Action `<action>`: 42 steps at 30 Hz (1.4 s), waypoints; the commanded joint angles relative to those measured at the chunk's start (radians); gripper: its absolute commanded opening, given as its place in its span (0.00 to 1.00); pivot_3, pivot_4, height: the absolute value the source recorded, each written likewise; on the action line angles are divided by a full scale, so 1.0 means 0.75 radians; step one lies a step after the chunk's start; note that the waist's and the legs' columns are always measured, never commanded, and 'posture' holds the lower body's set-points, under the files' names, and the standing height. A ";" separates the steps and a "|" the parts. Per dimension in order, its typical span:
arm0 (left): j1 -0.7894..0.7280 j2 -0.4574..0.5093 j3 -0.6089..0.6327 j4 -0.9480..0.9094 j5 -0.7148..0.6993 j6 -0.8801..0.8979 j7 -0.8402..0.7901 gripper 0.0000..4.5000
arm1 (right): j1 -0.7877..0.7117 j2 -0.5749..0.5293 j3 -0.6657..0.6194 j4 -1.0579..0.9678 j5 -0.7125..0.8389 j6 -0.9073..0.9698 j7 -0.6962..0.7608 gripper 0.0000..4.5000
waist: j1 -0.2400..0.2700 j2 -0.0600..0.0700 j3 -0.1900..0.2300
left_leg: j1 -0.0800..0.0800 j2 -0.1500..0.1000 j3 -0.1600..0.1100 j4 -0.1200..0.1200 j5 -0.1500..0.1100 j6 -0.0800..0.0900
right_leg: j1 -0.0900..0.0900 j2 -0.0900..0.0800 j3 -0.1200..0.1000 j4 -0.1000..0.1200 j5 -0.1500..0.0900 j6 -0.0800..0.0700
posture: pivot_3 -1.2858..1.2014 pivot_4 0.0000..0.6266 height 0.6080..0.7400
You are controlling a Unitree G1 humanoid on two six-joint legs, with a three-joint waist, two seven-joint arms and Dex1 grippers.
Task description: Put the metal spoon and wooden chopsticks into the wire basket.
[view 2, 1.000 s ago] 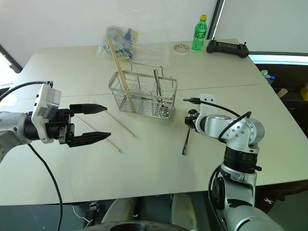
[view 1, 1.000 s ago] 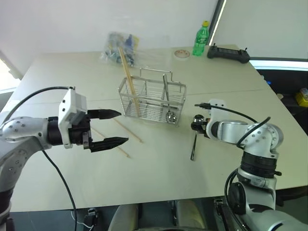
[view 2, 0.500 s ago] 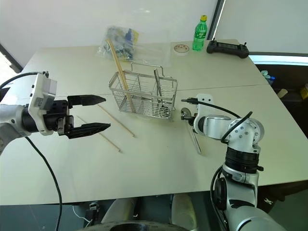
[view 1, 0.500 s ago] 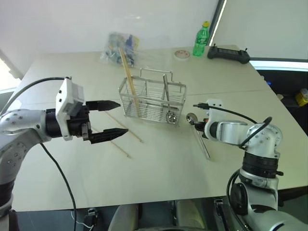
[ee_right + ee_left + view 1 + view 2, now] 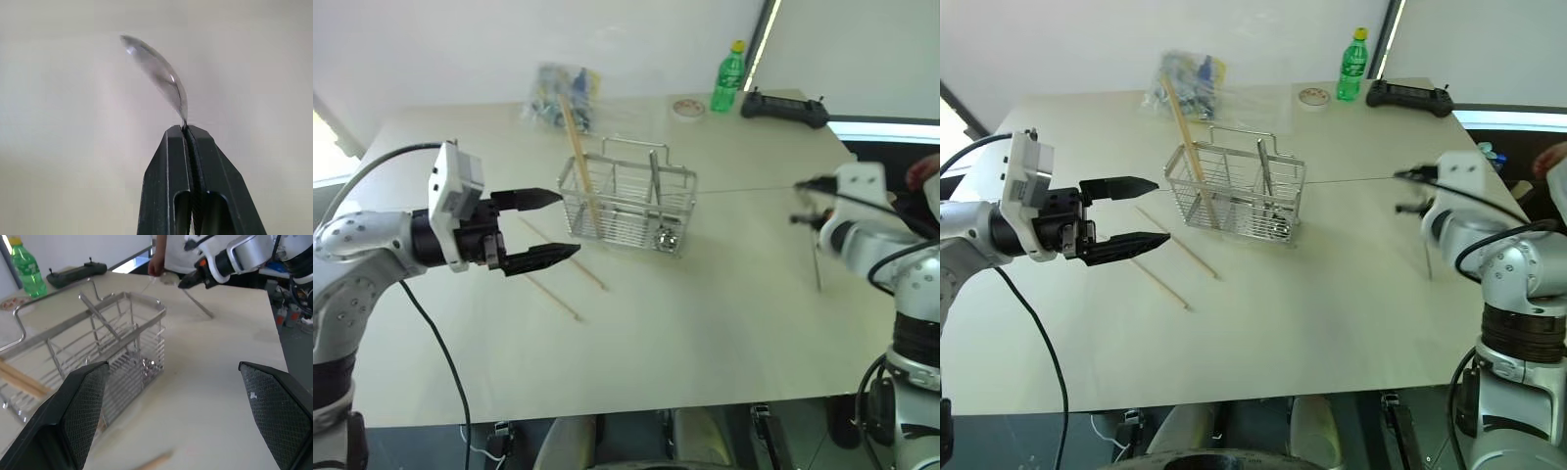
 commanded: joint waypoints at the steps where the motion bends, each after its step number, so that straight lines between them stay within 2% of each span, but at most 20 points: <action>1: -0.043 -0.016 0.011 0.012 -0.019 -0.008 0.016 1.00 | -0.094 0.036 -0.074 -0.056 -0.025 -0.176 0.113 0.01 | -0.013 0.000 0.000 | 0.001 0.001 0.000 0.000 0.000 0.000 | 0.000 0.001 0.000 0.001 0.000 0.000 | 0.52 0.24 0.75; 6: -0.102 -0.054 -0.008 0.050 -0.002 -0.013 0.037 1.00 | -0.277 0.209 -0.125 -0.136 0.118 -0.260 0.212 0.01 | -0.022 0.001 0.001 | 0.001 0.002 -0.002 0.001 0.000 0.000 | 0.000 0.002 0.000 0.003 0.000 -0.002 | 0.52 0.24 0.75; 11: -0.150 -0.060 -0.028 0.087 0.018 -0.027 0.027 1.00 | -0.427 0.409 -0.075 -0.165 0.216 -0.306 0.234 0.01 | -0.019 0.000 0.001 | 0.000 0.001 -0.005 0.000 0.000 0.000 | 0.000 0.001 0.000 0.002 0.002 0.000 | 0.52 0.24 0.75; 16: -0.185 -0.057 -0.033 0.103 0.023 -0.023 0.024 1.00 | -0.483 0.516 -0.017 -0.161 0.233 -0.346 0.245 0.01 | -0.009 0.001 0.001 | -0.001 -0.001 -0.006 0.000 0.000 0.000 | -0.002 0.000 0.000 0.003 0.002 0.001 | 0.52 0.24 0.75; 24: -0.178 -0.048 -0.007 0.085 0.016 -0.007 0.038 1.00 | -0.504 0.527 -0.009 -0.159 0.258 -0.357 0.265 0.01 | 0.009 0.001 0.001 | -0.002 -0.001 -0.006 0.000 0.000 0.000 | -0.003 0.000 0.000 0.004 0.002 0.001 | 0.52 0.24 0.75; 31: -0.169 -0.041 0.001 0.083 0.019 -0.006 0.045 1.00 | -0.494 0.547 -0.002 -0.211 0.406 -0.287 0.237 0.01 | 0.008 0.001 0.001 | -0.002 -0.001 -0.006 0.000 0.000 0.000 | -0.003 0.000 0.000 0.004 0.002 0.001 | 0.52 0.24 0.75; 36: -0.185 -0.039 -0.009 0.099 0.032 -0.016 0.037 1.00 | -0.412 0.495 0.038 -0.268 0.522 -0.173 0.254 0.01 | 0.009 0.001 0.001 | -0.002 -0.001 -0.006 0.000 0.000 0.000 | -0.003 0.000 0.000 0.004 0.002 0.001 | 0.52 0.24 0.75; 42: -0.215 -0.044 -0.026 0.117 0.044 -0.026 0.022 1.00 | -0.362 0.458 0.055 -0.309 0.573 -0.168 0.240 0.01 | 0.011 0.001 0.001 | -0.002 -0.001 -0.006 0.001 0.000 0.000 | -0.003 0.000 0.000 0.004 0.002 0.001 | 0.52 0.24 0.75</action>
